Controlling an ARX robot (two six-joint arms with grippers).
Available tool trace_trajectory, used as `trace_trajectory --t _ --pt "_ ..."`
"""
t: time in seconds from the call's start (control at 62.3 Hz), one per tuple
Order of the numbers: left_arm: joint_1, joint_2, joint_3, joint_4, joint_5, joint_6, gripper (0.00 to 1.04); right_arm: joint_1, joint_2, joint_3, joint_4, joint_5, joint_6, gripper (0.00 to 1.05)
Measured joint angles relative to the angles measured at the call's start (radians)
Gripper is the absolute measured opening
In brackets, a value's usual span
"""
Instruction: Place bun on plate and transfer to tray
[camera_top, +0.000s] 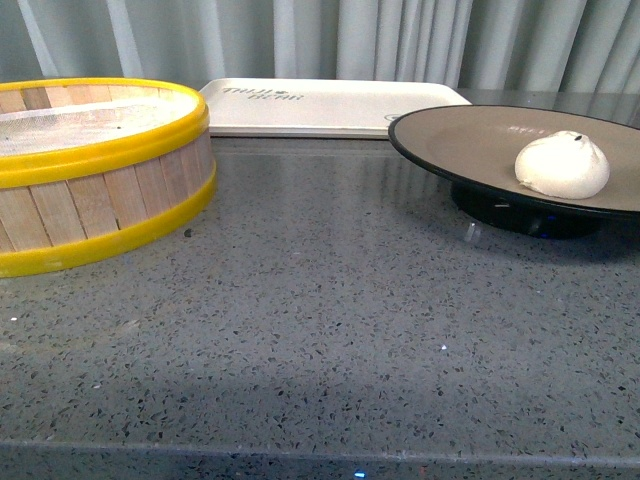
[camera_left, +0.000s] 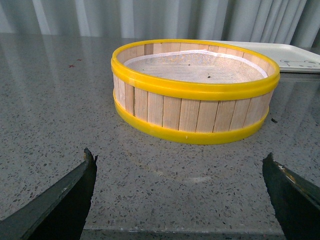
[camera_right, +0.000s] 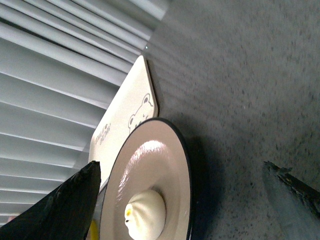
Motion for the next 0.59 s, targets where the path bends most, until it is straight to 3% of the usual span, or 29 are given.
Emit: trace_trajectory --t 0.289,0.594 --pt "0.0 0.0 0.0 0.0 0.0 0.0 0.98 0.062 0.129 0.023 0.059 -0.033 0.149 0.96" --pt "0.0 0.0 0.0 0.0 0.0 0.0 0.98 0.206 0.166 0.05 0.086 -0.034 0.22 0.95"
